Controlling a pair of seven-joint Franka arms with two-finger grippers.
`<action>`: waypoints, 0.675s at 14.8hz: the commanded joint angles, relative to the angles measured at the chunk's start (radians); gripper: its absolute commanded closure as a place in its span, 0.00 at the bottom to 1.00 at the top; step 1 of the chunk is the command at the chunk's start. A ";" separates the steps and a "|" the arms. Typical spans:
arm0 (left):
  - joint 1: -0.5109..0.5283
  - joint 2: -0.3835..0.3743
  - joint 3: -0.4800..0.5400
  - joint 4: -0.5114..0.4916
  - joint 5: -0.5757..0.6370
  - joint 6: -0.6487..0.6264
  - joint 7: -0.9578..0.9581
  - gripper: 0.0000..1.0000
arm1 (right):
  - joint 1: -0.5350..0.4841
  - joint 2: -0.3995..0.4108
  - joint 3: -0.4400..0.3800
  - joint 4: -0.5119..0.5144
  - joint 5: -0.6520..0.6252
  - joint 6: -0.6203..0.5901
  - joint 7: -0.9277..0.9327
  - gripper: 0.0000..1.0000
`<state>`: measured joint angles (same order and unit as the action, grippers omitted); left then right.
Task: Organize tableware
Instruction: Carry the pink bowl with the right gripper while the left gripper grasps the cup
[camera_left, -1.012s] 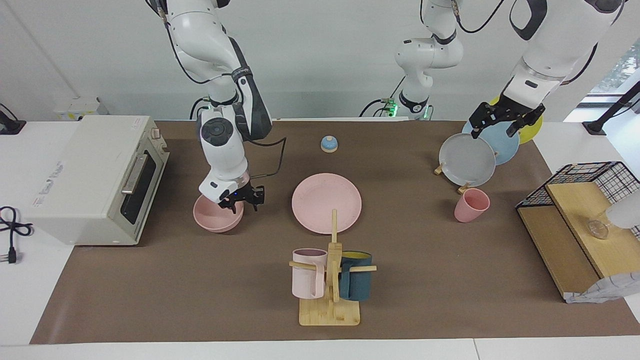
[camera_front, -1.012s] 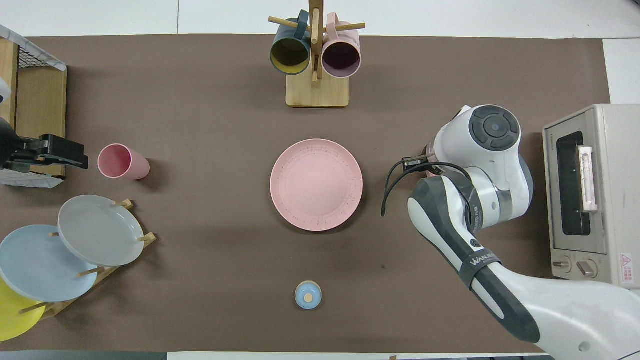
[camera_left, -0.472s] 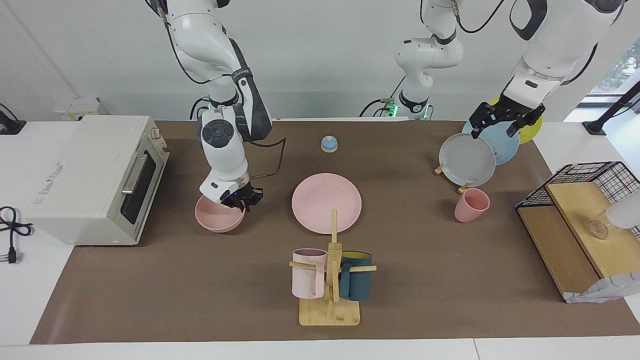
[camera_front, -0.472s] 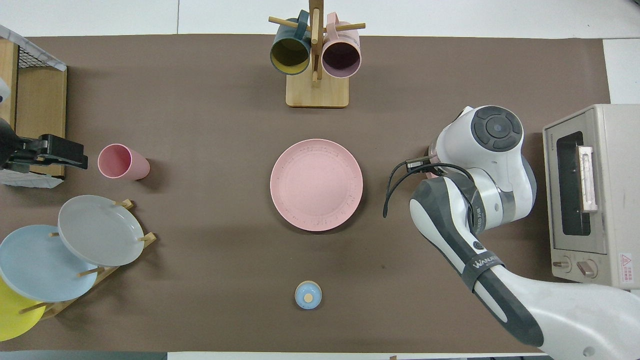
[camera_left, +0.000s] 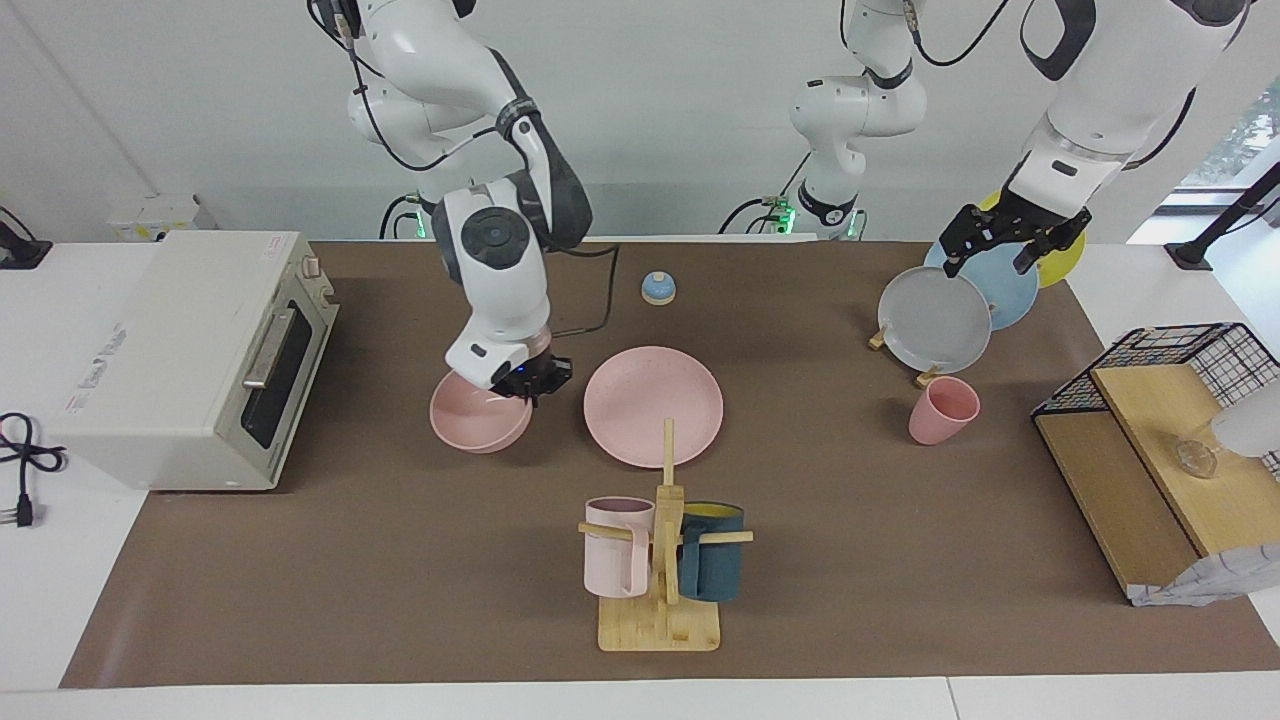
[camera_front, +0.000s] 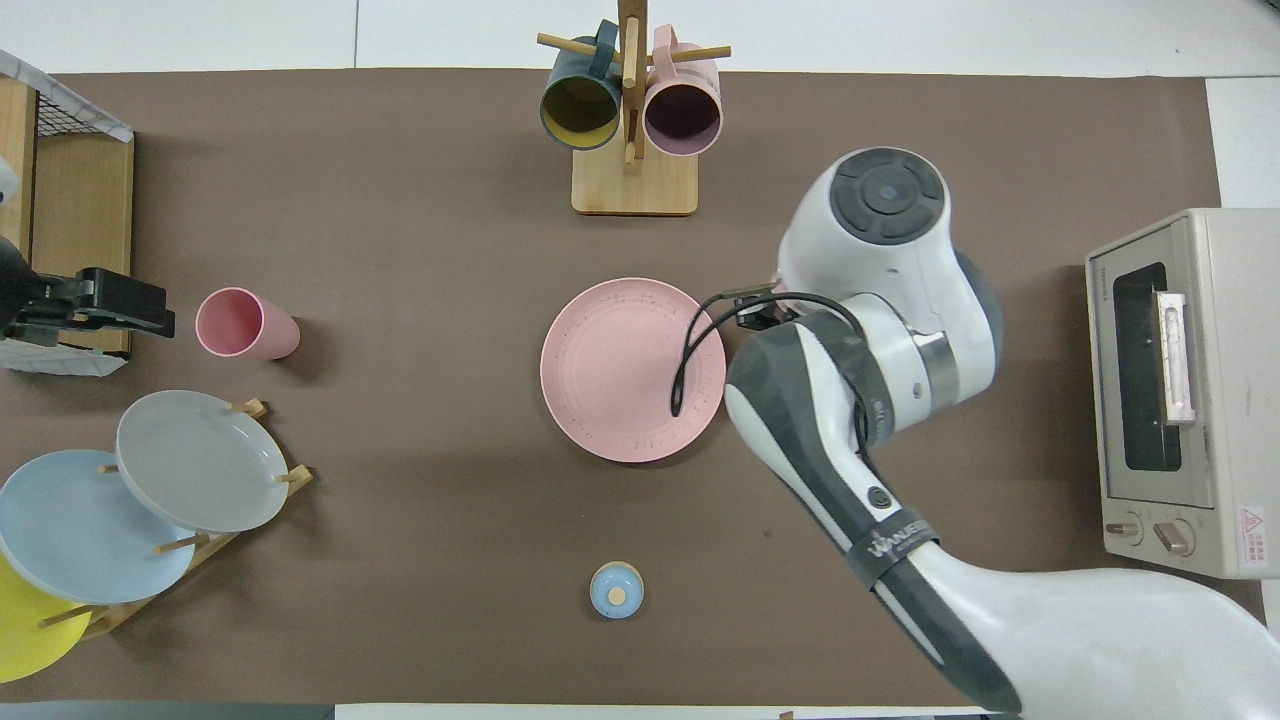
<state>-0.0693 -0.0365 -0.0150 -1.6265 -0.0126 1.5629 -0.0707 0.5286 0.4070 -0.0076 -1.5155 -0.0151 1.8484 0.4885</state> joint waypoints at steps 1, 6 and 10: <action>0.006 0.004 0.004 -0.047 0.002 0.074 -0.008 0.00 | 0.123 0.159 0.000 0.217 -0.034 -0.074 0.203 1.00; 0.011 0.147 0.004 -0.150 -0.004 0.278 -0.009 0.00 | 0.154 0.188 0.001 0.226 -0.026 0.052 0.271 1.00; 0.013 0.181 0.004 -0.285 -0.039 0.466 -0.012 0.00 | 0.162 0.150 0.003 0.089 -0.037 0.156 0.266 1.00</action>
<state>-0.0611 0.1640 -0.0101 -1.8349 -0.0283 1.9448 -0.0718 0.6949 0.5883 -0.0118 -1.3412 -0.0419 1.9464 0.7587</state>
